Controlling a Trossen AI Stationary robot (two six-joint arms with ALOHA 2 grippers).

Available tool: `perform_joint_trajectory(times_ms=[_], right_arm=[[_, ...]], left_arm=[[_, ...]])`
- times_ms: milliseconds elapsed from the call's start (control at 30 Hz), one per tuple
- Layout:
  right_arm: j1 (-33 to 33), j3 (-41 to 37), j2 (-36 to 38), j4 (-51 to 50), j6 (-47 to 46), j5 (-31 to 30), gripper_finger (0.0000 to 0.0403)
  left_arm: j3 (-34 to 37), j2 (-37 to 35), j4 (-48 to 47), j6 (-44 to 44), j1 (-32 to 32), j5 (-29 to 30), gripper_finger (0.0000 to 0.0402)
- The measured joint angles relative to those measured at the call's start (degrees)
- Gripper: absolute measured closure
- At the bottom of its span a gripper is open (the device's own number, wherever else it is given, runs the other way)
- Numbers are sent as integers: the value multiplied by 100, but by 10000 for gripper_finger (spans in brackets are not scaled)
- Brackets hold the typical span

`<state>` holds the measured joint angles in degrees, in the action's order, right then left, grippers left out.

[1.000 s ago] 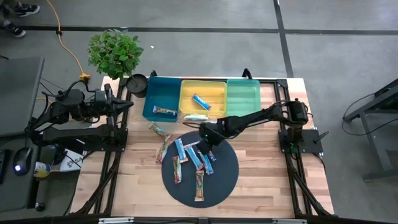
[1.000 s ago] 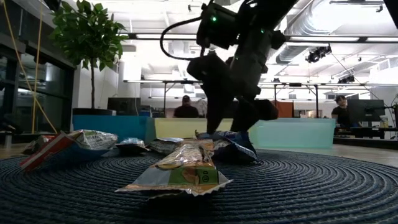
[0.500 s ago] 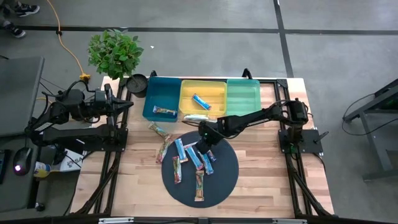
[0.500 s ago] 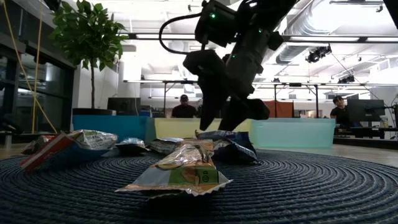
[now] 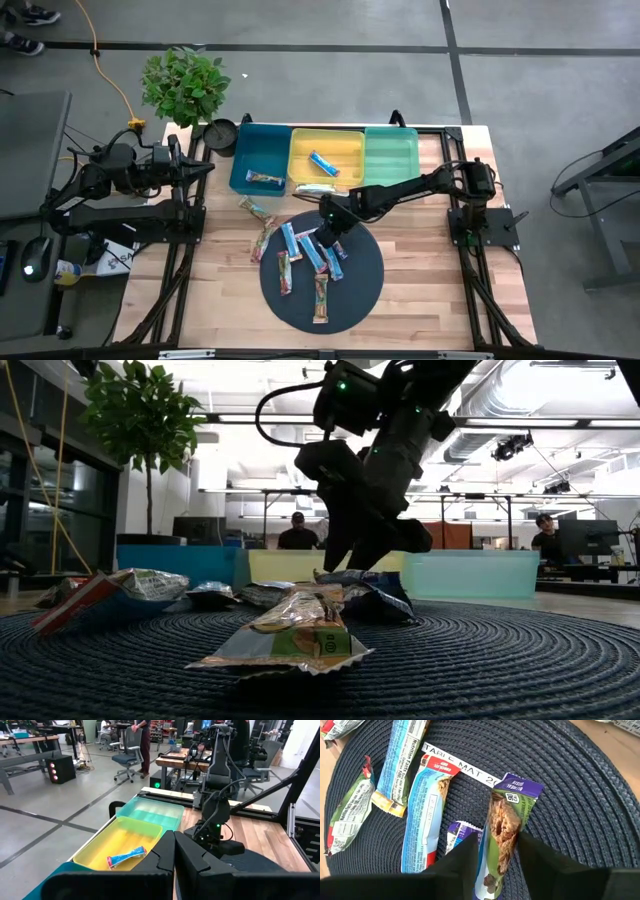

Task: Pick and place Granola Bars by type
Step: Put the blue granola bar into the blue bin

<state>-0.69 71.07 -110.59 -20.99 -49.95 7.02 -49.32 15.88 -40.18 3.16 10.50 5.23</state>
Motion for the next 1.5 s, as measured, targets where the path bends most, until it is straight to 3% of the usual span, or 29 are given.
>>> perform_joint_trajectory(times_ms=[600,700,967,1100,1300,1500], right_arm=[[-9,0,-4,221,219,78,364],[-17,0,-42,236,519,122,352],[-7,0,-52,233,1094,258,262],[-10,0,-189,224,1189,362,236],[-46,26,-513,453,1099,572,230],[-44,22,-540,590,1102,421,256]], left_arm=[[0,0,-1,-11,-2,-4,402],[0,0,0,-11,-2,-4,402],[0,0,0,-11,0,-4,402],[0,0,-2,-11,-1,-7,402],[0,0,-2,-11,-2,-7,402],[0,0,-2,-11,-1,-7,402]])
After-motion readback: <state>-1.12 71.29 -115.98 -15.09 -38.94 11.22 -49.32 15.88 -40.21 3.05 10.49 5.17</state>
